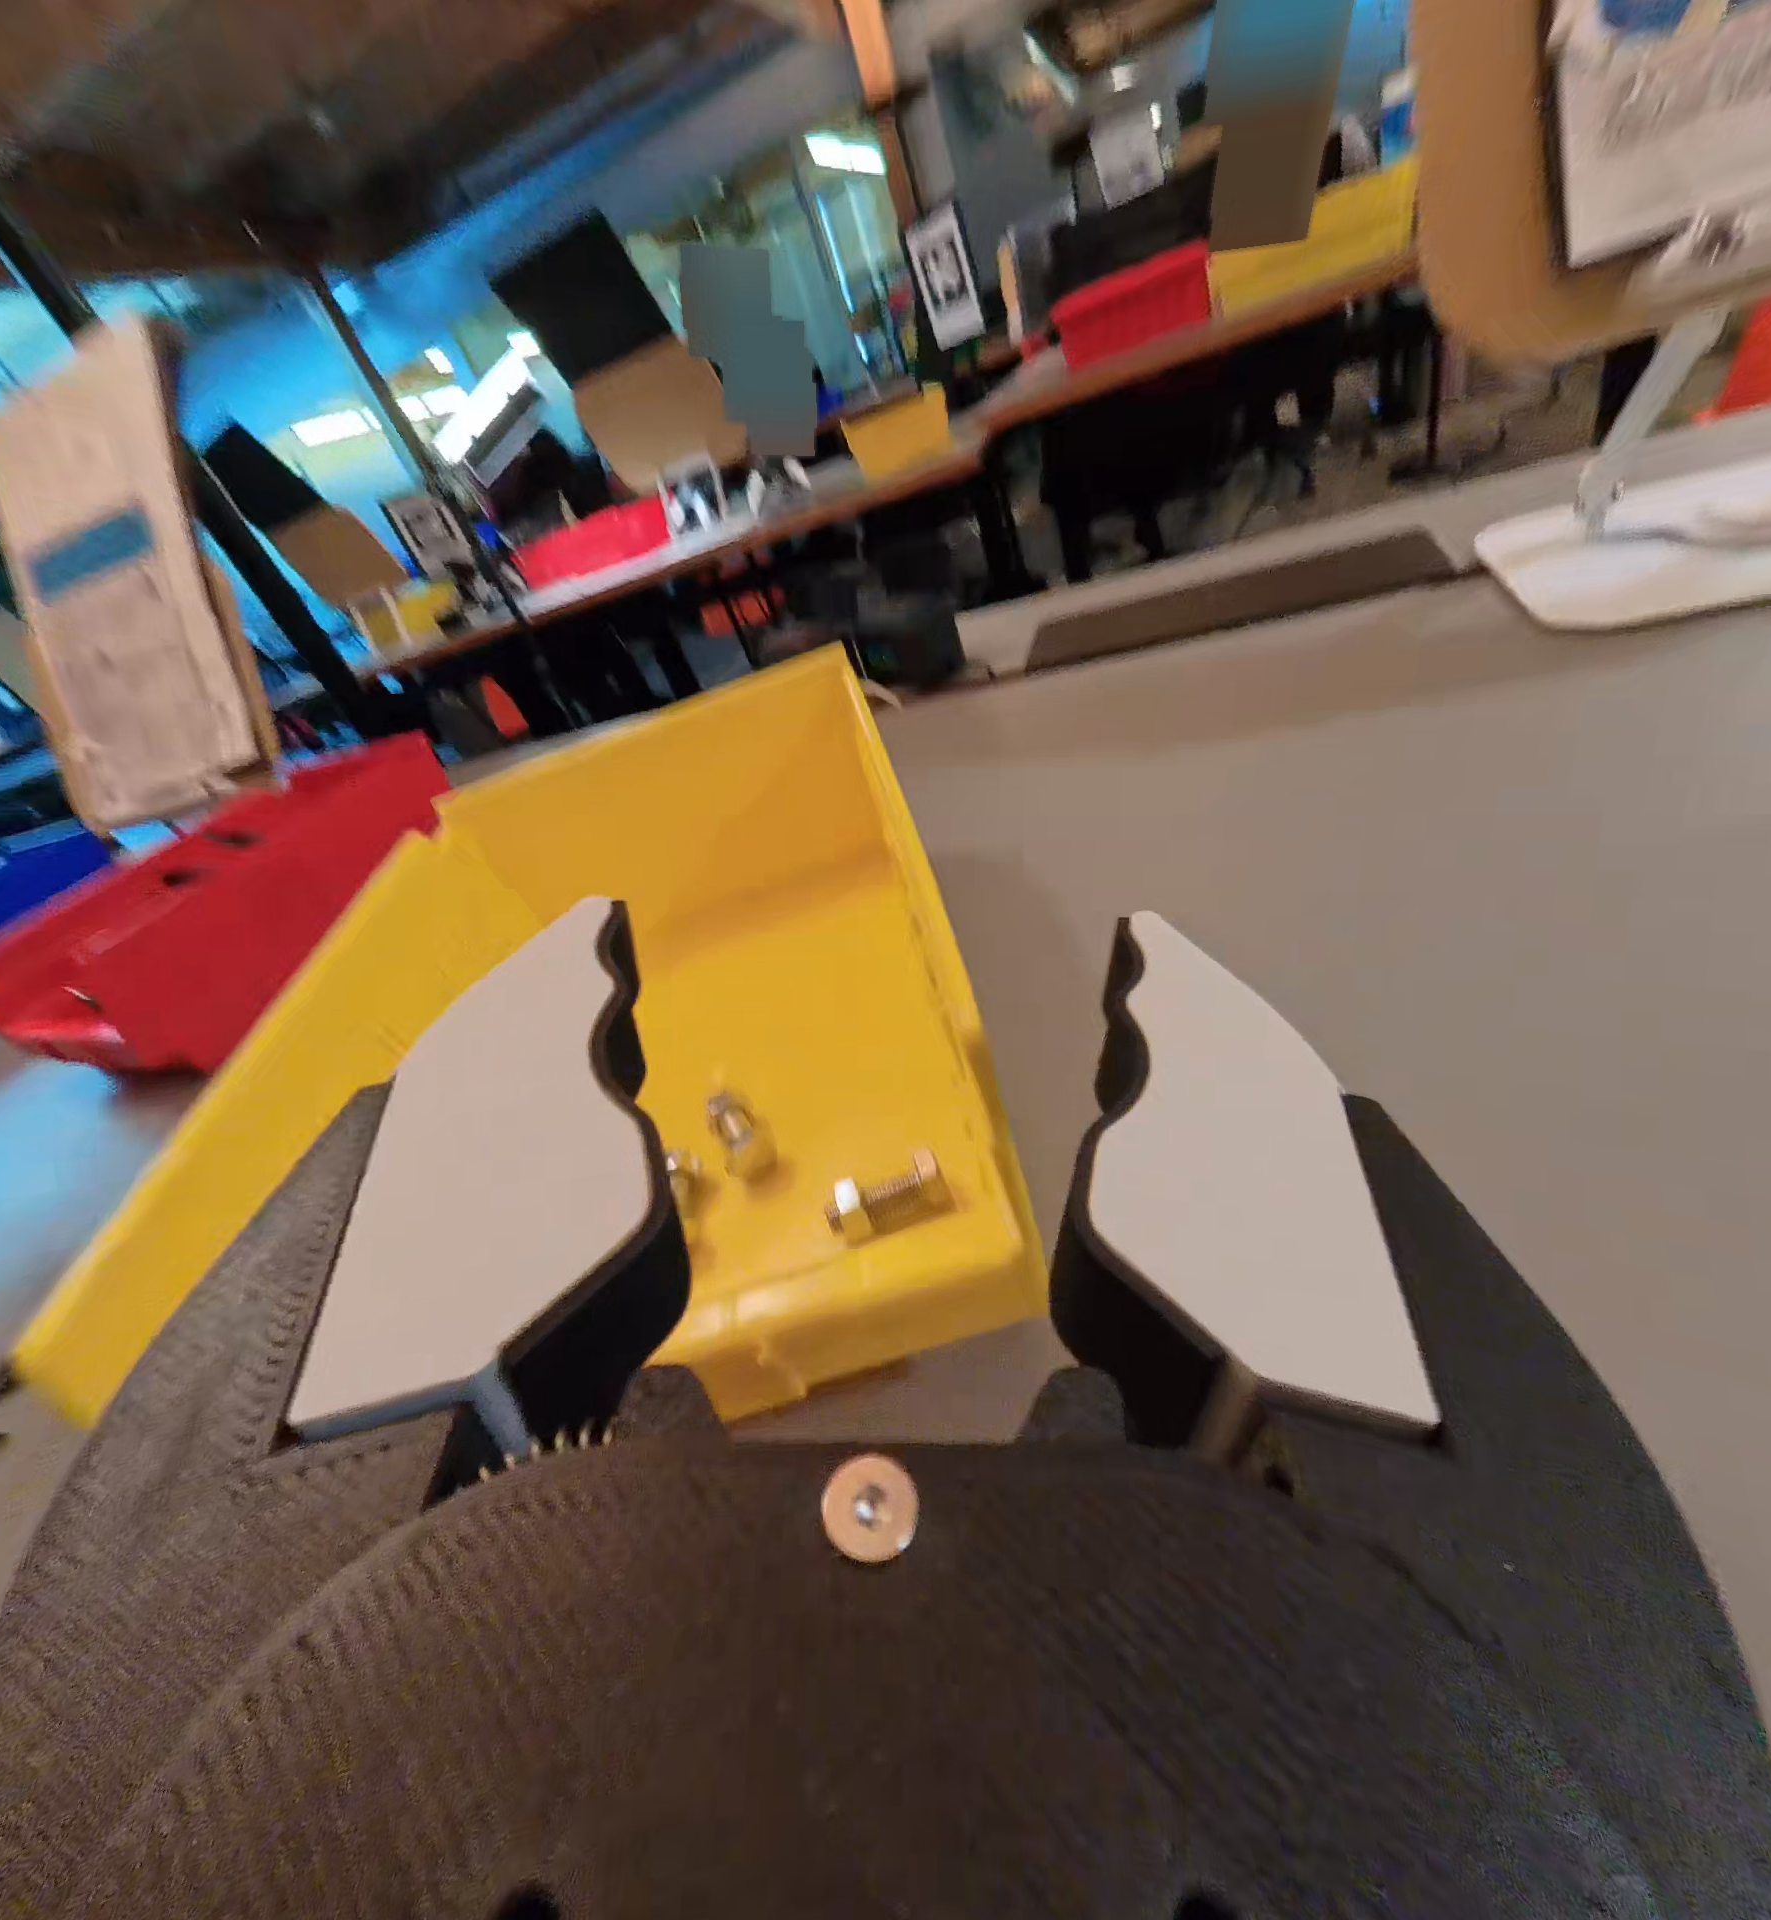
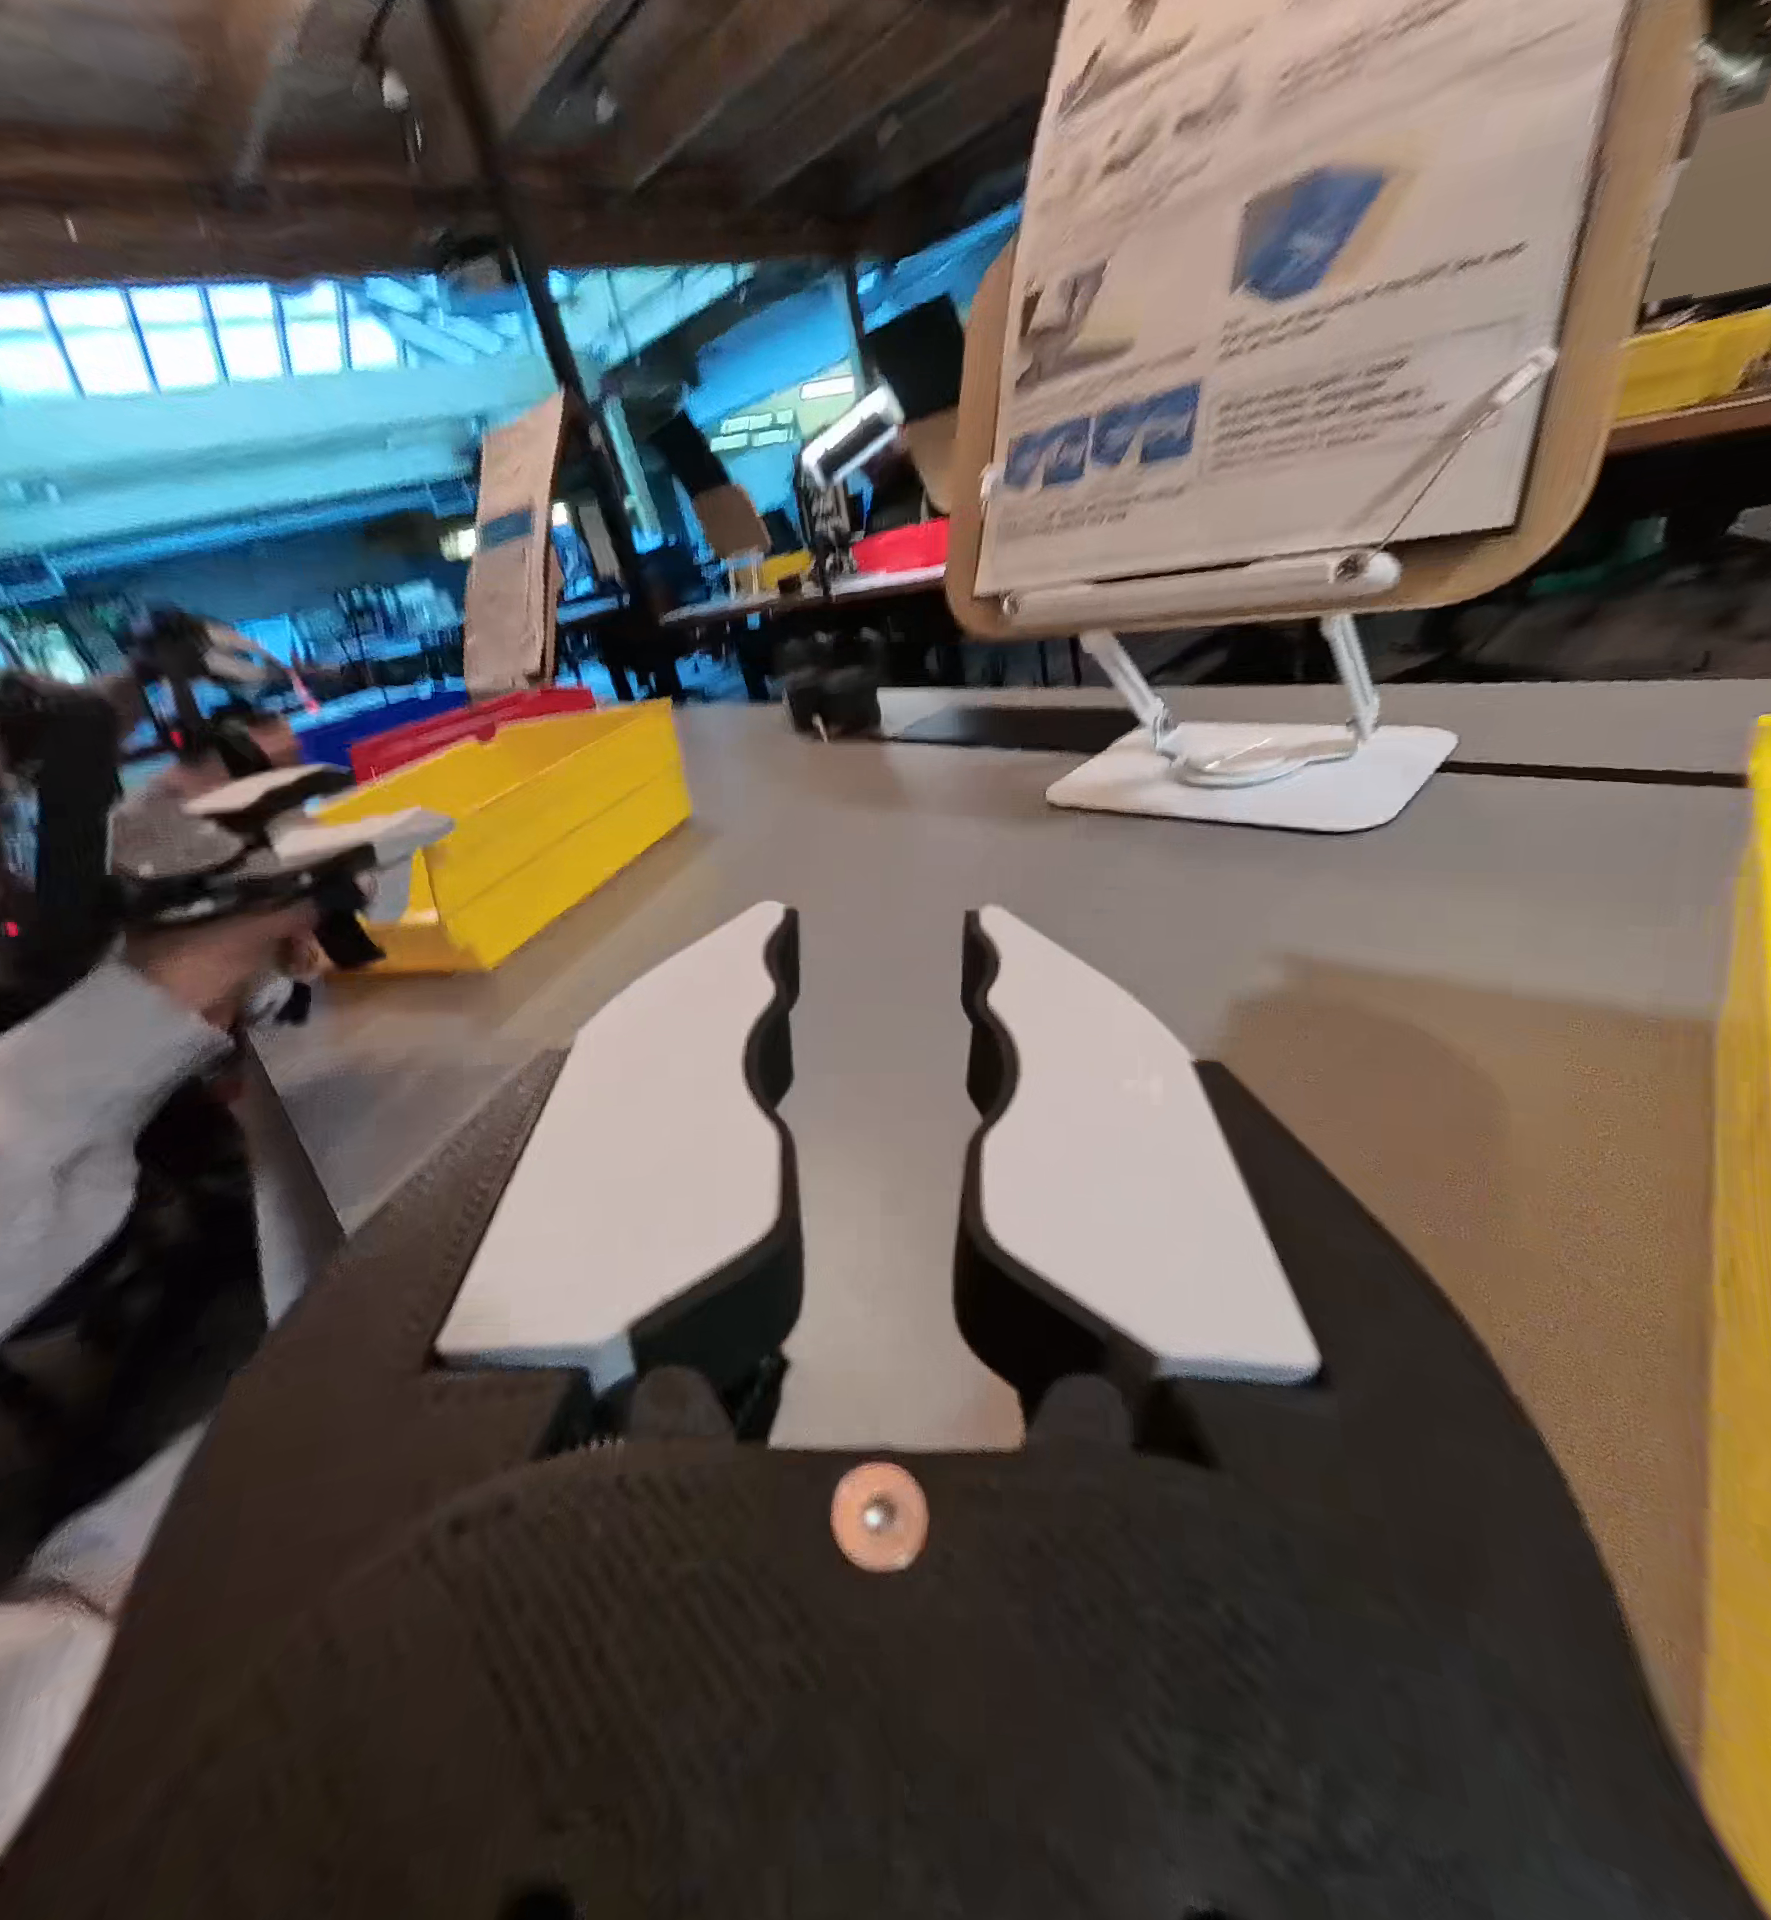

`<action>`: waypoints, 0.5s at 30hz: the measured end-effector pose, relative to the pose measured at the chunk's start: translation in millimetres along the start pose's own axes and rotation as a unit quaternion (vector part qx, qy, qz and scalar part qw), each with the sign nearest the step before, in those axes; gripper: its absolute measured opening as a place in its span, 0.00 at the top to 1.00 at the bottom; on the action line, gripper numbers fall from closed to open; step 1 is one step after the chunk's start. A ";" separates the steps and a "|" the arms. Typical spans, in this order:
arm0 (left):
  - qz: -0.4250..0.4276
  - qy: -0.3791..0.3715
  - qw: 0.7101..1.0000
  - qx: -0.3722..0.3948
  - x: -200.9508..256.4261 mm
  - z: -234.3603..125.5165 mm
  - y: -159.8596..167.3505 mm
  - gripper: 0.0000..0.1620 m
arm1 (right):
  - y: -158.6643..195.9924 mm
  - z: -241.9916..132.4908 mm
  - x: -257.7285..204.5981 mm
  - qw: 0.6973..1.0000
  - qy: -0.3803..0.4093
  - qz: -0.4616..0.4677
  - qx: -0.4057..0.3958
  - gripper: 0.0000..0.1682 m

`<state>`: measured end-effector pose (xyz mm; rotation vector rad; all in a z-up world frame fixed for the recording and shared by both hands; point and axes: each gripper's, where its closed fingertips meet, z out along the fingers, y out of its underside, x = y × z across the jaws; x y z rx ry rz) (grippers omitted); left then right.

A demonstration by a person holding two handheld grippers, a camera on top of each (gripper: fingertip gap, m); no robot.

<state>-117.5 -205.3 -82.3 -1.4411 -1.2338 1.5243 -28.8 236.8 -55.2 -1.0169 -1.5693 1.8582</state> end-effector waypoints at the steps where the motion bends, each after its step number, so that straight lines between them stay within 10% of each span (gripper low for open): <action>1: -0.015 0.016 1.000 -0.020 1.2 4.3 11.9 0.50 | 4.2 1.3 0.1 1.000 0.003 -0.017 -0.013 0.82; 9: -0.080 0.114 0.986 -0.088 23.1 12.4 45.0 0.92 | 17.3 3.1 6.5 0.999 -0.001 -0.003 -0.042 0.84; 15: -0.059 0.070 0.993 -0.079 -1.5 -1.7 46.6 0.98 | 24.0 13.5 -2.3 0.998 -0.031 0.010 -0.060 0.85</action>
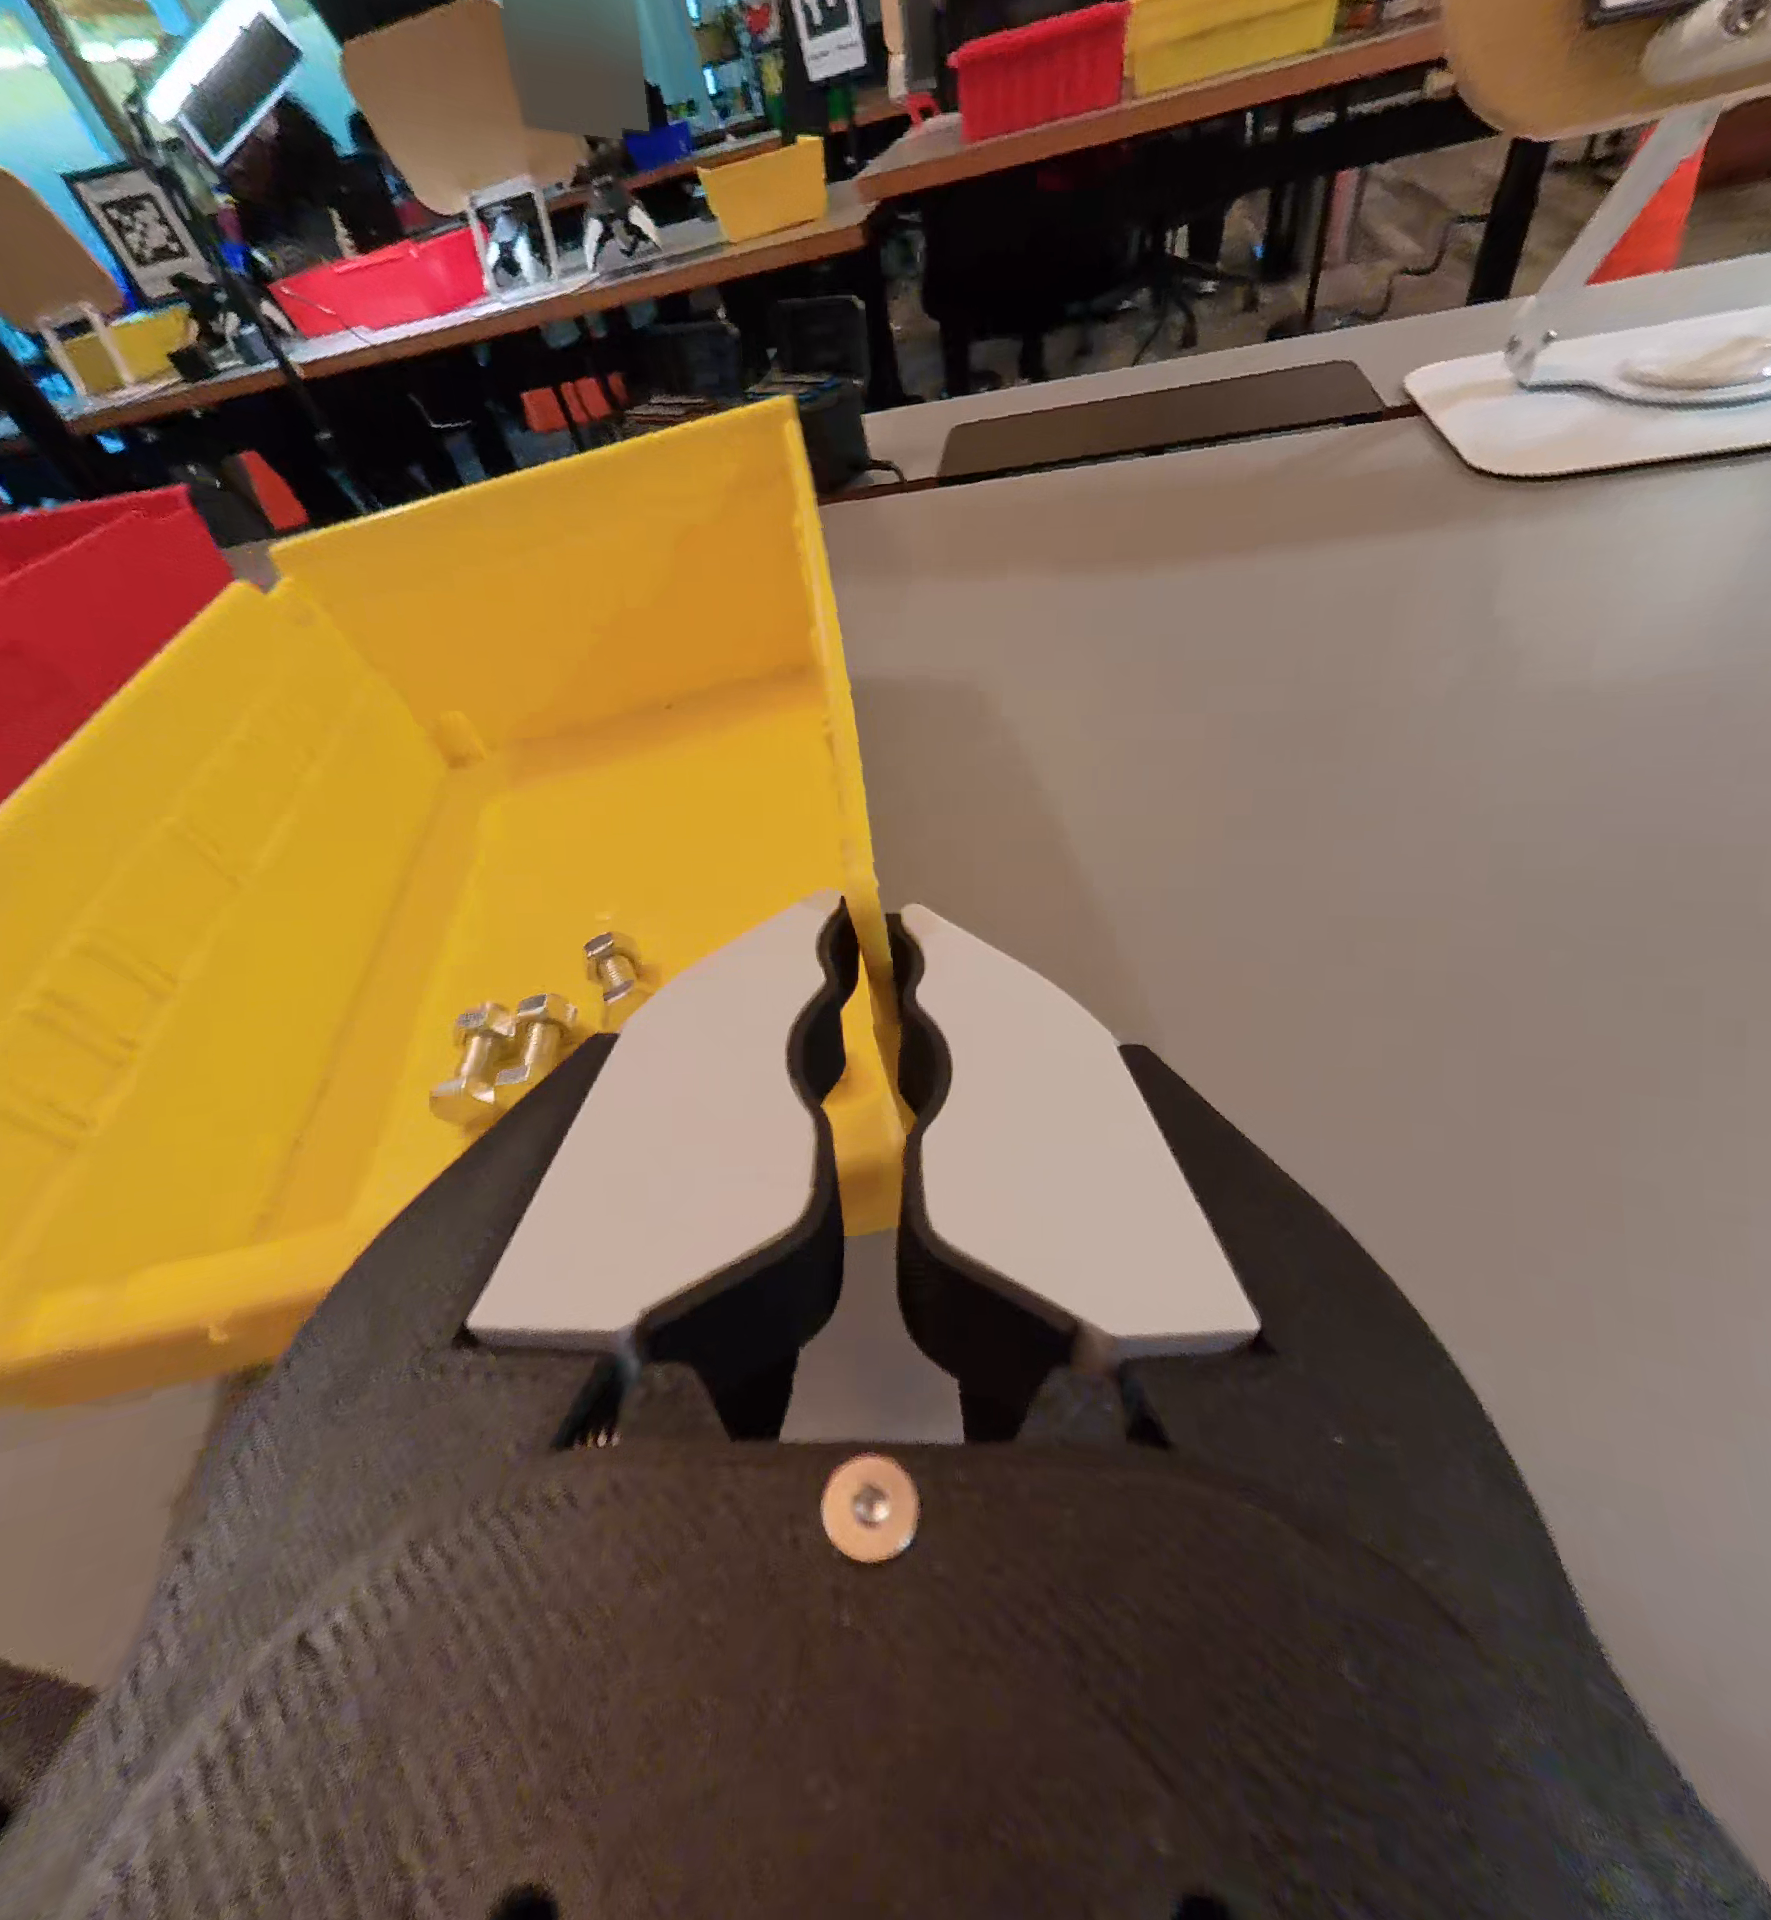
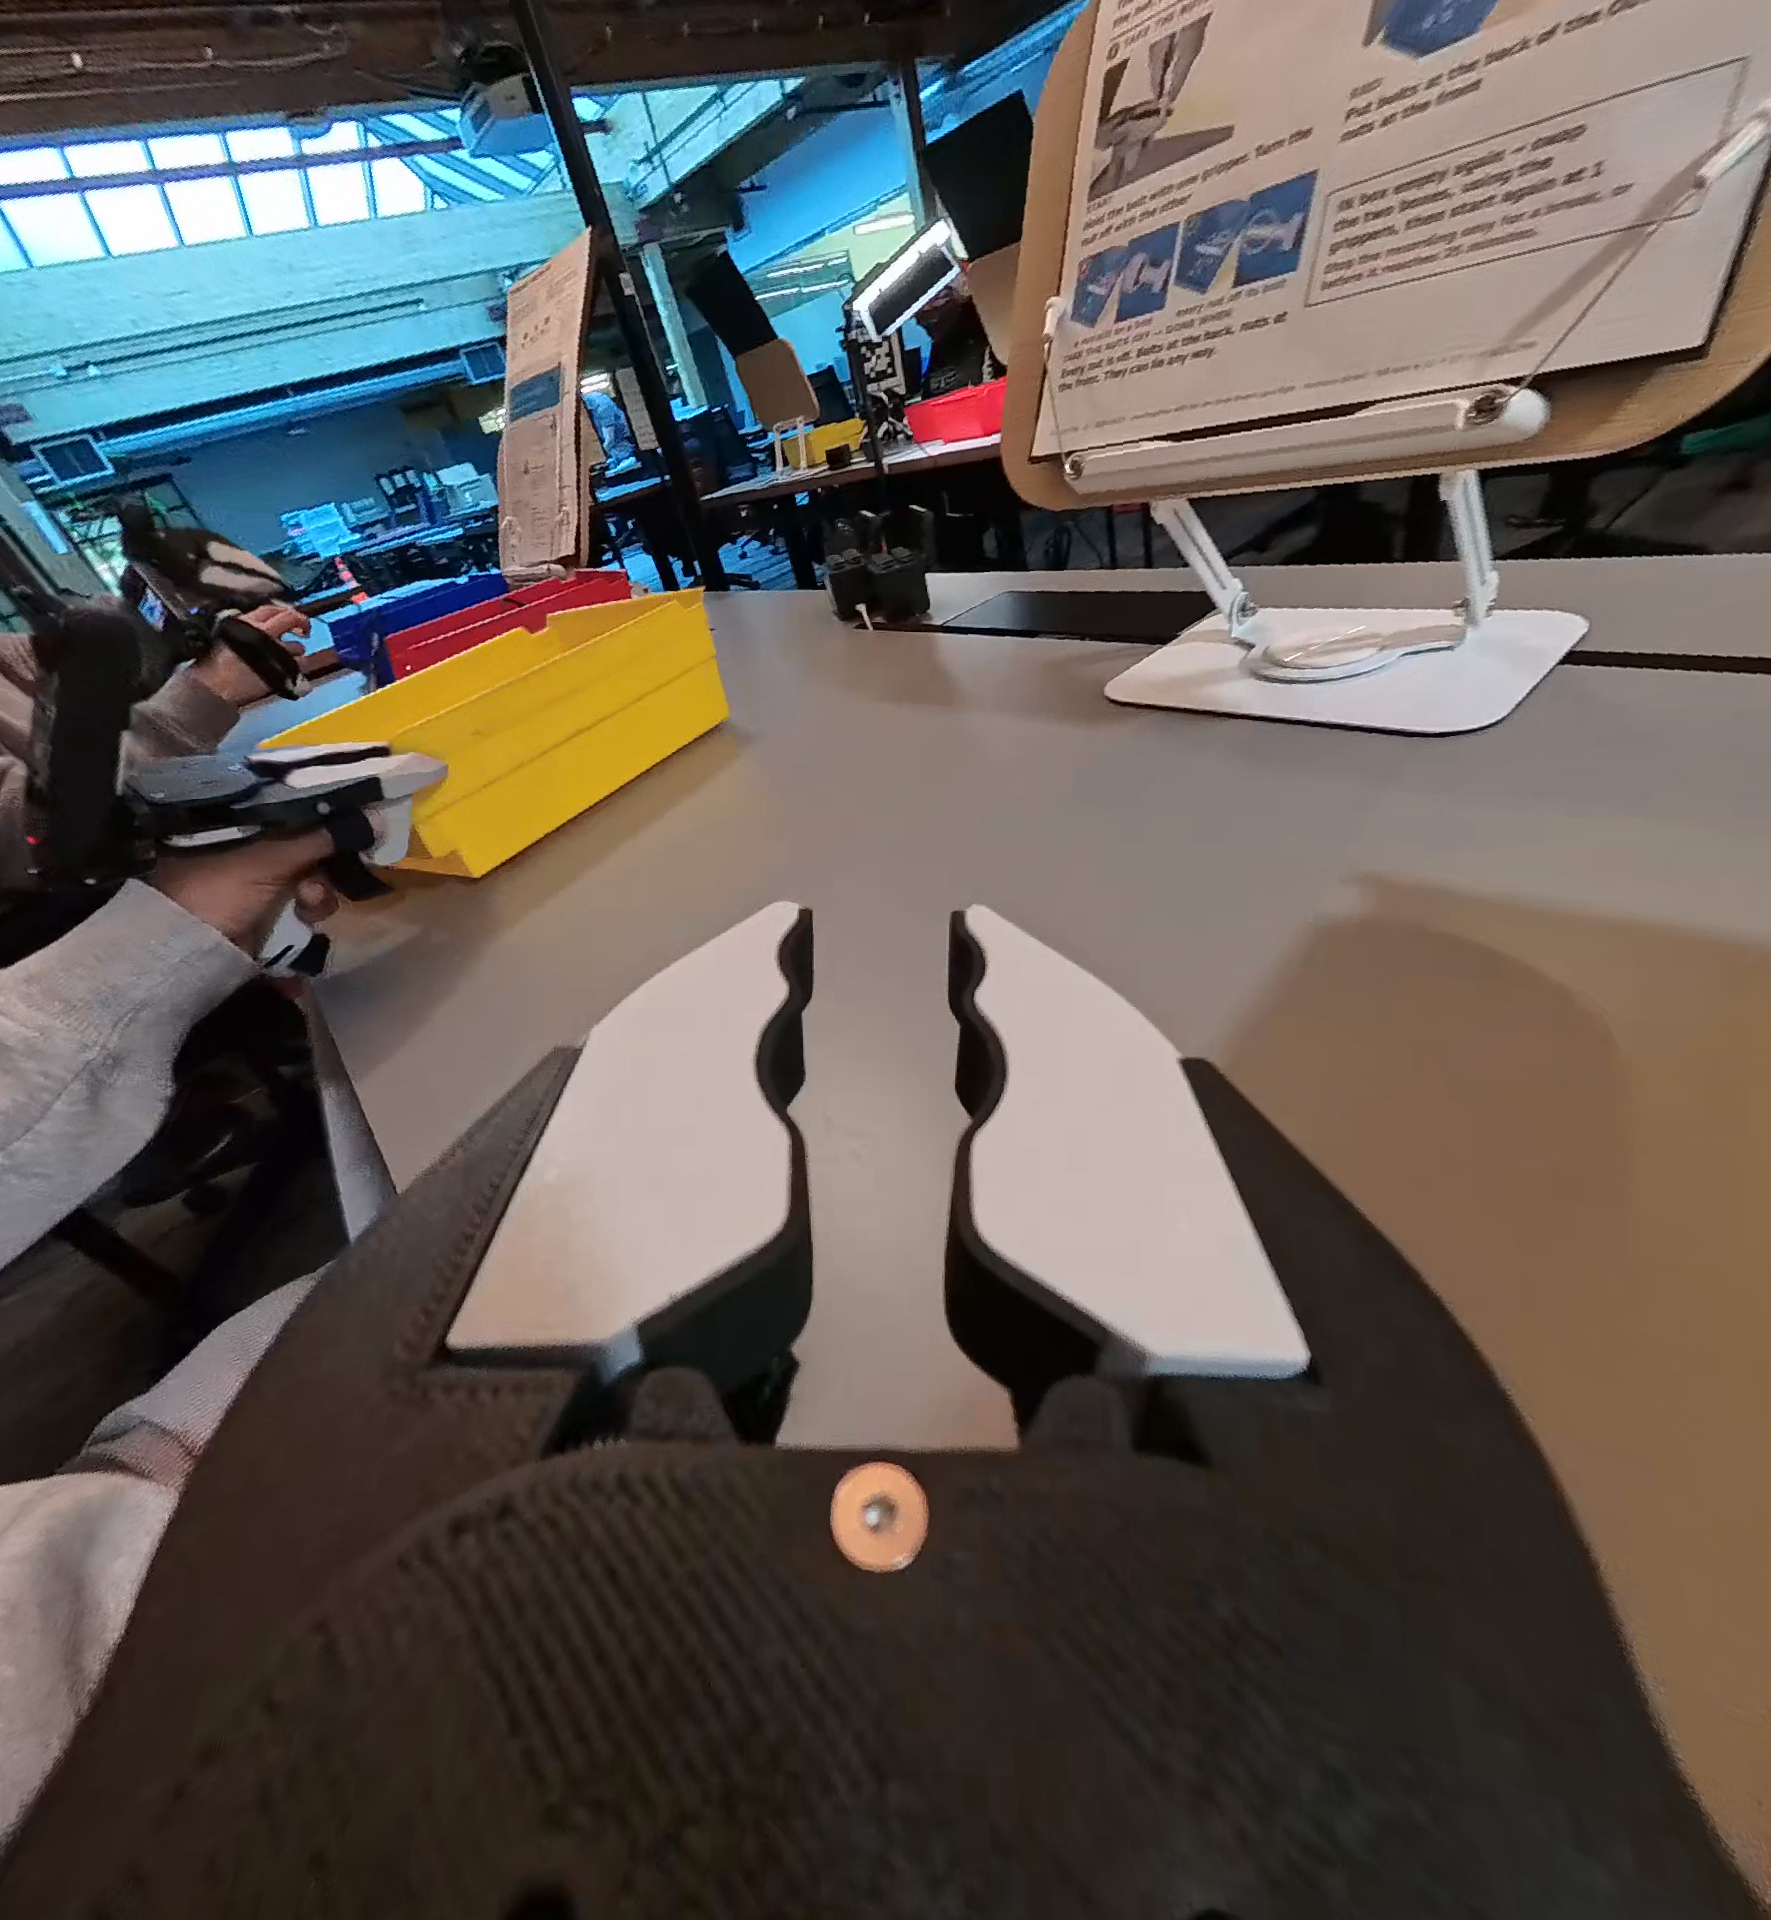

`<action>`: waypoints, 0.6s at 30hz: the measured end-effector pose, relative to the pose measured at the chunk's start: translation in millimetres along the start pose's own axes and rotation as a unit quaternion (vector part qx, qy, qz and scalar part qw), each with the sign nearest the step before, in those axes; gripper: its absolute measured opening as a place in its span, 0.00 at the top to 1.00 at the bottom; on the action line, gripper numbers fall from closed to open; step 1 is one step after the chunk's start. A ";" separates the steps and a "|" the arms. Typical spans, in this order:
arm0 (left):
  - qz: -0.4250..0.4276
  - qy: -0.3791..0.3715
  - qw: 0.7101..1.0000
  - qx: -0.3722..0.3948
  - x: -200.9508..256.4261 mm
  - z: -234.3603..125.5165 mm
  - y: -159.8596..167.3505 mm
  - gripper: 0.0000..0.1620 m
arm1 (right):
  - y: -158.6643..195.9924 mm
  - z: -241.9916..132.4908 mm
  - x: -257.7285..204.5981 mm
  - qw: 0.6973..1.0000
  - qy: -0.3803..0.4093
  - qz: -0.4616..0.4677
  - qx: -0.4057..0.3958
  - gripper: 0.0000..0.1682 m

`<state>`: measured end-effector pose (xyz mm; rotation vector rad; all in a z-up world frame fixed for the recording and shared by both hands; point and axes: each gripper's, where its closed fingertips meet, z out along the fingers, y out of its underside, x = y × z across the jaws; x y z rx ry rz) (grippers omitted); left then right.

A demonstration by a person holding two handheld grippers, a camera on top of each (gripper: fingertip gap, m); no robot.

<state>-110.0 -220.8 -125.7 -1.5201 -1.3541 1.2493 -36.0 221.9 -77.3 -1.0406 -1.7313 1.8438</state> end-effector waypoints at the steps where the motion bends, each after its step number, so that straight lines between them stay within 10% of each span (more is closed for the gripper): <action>1: -0.014 0.000 1.000 -0.001 -5.3 -3.8 2.2 0.99 | 1.3 3.8 -1.0 1.000 -0.006 -0.001 -0.005 0.85; 13: -0.003 0.005 1.000 -0.005 -11.2 -36.7 19.7 0.98 | 14.5 54.8 -24.7 0.995 -0.087 0.006 -0.046 0.86; 18: -0.004 0.040 0.999 0.003 -1.8 -43.0 19.1 0.78 | 16.0 60.8 -28.8 0.994 -0.096 0.013 -0.051 0.86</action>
